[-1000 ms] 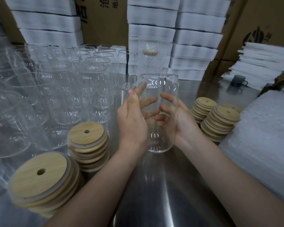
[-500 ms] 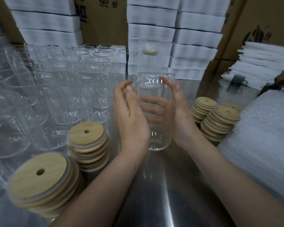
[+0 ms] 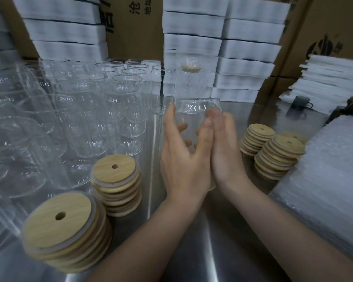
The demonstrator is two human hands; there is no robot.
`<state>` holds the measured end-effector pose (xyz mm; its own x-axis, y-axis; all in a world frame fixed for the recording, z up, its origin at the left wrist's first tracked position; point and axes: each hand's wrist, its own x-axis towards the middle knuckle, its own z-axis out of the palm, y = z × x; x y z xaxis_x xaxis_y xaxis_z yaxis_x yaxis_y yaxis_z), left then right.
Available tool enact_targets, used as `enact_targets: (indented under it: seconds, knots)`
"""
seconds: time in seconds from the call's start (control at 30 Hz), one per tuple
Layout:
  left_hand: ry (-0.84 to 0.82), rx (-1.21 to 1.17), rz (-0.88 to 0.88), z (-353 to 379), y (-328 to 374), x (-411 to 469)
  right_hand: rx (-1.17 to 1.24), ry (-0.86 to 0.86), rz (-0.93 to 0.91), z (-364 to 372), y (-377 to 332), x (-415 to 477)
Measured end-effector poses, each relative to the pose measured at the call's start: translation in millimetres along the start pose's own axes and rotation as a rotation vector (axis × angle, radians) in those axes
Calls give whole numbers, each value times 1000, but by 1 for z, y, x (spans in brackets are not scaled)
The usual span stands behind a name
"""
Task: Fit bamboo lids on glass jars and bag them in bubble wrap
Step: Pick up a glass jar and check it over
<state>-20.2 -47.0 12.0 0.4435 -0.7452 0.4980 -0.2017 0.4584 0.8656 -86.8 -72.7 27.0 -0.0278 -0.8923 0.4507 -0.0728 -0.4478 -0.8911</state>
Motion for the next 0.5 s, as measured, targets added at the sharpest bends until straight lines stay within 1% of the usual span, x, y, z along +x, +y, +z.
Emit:
enact_targets:
  seconds: [0.1, 0.2, 0.3, 0.37, 0.5]
  knots:
    - [14, -49, 13, 0, 0, 3, -46, 23, -33, -2, -1, 2]
    - [4, -108, -2, -1, 2, 6, -15, 65, 14, -4, -2, 7]
    - [-21, -119, -47, -5, 7, 8, 21, 80, 87, -8, -2, 14]
    - [-35, -124, -74, -8, 8, 10, 74, 67, 131, -12, -1, 17]
    - [-27, -131, -69, -12, 8, 15, 164, -32, 112, -11, -2, 20]
